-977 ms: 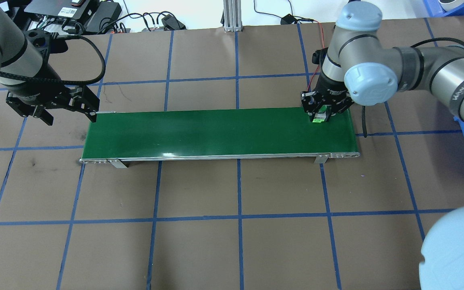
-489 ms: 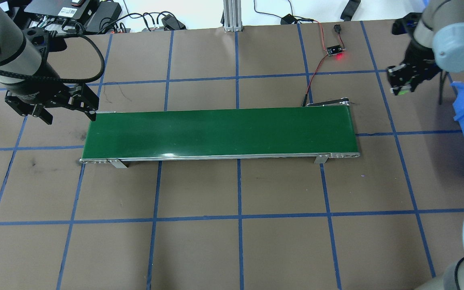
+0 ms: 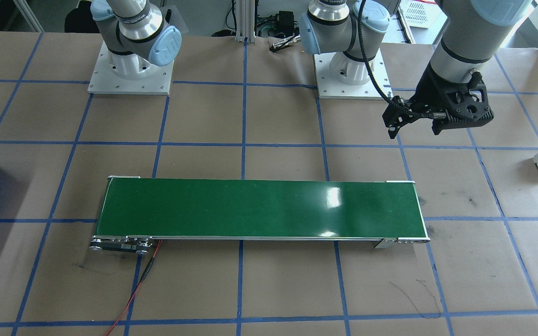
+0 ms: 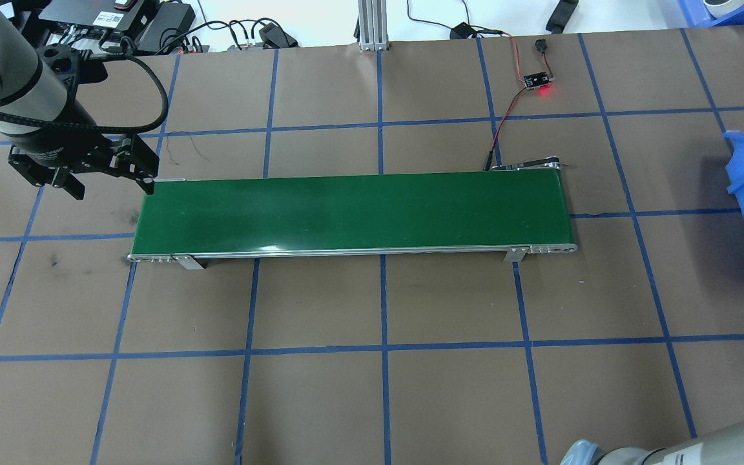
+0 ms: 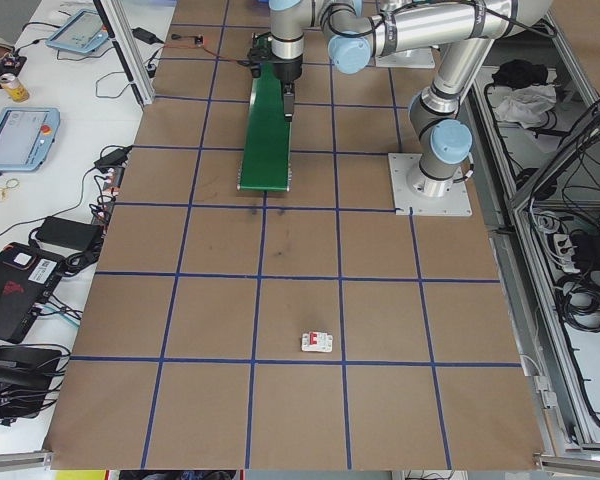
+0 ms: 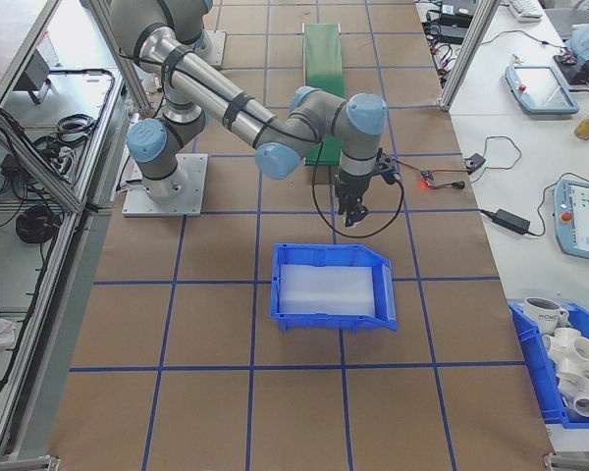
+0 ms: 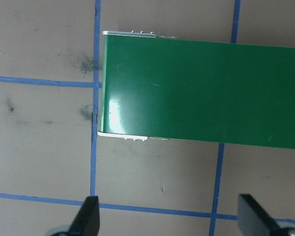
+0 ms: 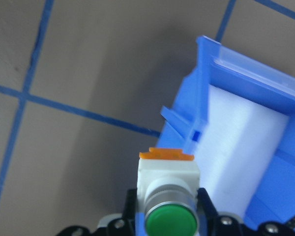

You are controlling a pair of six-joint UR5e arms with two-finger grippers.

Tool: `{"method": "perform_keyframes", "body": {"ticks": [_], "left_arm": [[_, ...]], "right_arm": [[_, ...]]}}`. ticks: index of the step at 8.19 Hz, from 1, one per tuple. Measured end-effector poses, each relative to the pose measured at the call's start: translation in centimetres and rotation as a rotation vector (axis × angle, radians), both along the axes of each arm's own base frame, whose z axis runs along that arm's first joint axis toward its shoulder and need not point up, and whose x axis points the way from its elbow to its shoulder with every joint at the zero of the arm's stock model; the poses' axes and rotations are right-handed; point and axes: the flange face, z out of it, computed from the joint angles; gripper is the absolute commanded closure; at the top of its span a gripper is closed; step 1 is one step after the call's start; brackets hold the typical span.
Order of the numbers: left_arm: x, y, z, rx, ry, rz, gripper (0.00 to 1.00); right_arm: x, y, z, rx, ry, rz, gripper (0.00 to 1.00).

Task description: Move button from left to right

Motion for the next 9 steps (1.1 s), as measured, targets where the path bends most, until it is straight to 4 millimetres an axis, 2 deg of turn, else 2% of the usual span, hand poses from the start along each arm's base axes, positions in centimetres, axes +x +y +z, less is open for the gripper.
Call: {"method": "perform_keyframes", "body": {"ticks": [1,2,3,4,5,6,7,9], "left_arm": [[0.0,0.0,0.0,-0.001,0.001,0.000,0.00],[0.0,0.1,0.0,-0.002,0.003,0.000,0.00],[-0.1,0.1,0.0,-0.002,0.003,0.000,0.00],[-0.1,0.1,0.0,-0.002,0.003,0.000,0.00],[-0.1,0.1,0.0,-0.002,0.002,-0.001,0.00],[-0.1,0.2,0.0,-0.002,0.002,-0.003,0.00],[-0.1,0.2,0.0,-0.001,0.002,-0.005,0.00],[-0.1,0.2,0.0,-0.002,0.001,-0.005,0.00]], "right_arm": [[-4.4,2.1,0.3,-0.005,0.000,0.044,1.00],[-8.8,4.2,-0.5,-0.011,-0.029,0.077,0.95],[-12.1,5.3,-2.8,-0.019,-0.067,0.095,0.92],[-14.3,5.6,-6.0,-0.018,-0.098,0.105,0.91],[-15.5,5.6,-9.2,-0.002,-0.127,0.107,0.65],[-15.9,5.8,-11.4,0.013,-0.147,0.101,0.25],[-16.0,5.9,-12.6,0.017,-0.152,0.094,0.00],[-15.9,6.0,-12.8,0.008,-0.153,0.092,0.00]]}}
